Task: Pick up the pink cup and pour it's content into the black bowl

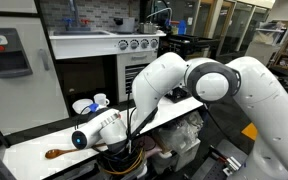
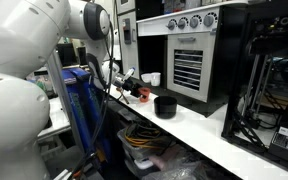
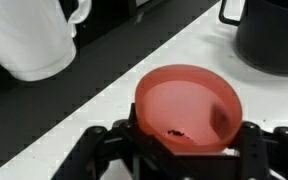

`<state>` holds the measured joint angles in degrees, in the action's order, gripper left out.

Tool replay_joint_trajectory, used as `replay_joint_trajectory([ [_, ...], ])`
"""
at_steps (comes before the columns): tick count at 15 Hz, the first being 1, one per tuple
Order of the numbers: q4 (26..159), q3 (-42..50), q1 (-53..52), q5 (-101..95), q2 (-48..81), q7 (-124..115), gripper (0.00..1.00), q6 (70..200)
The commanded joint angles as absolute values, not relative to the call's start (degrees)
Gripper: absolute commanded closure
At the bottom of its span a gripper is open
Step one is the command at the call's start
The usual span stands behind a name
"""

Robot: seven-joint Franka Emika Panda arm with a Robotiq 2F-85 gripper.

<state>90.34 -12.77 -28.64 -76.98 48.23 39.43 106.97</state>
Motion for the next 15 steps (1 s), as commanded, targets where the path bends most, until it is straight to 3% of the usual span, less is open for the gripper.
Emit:
replay_joint_trajectory([
  [1,89.60,-13.07,-28.64,-78.74,49.17,40.14,0.52,105.42],
  [3,89.57,-13.26,-28.58,-78.56,49.22,40.14,0.52,105.09],
  [4,89.54,-13.25,-28.62,-78.56,49.27,40.07,0.34,104.88],
  [5,89.54,-13.29,-28.64,-78.52,49.28,40.18,0.07,104.68],
  [8,89.37,-13.49,-28.72,-78.20,49.28,40.24,0.00,104.12],
  [15,88.81,-15.90,-27.77,-73.08,47.38,40.17,0.00,101.16],
])
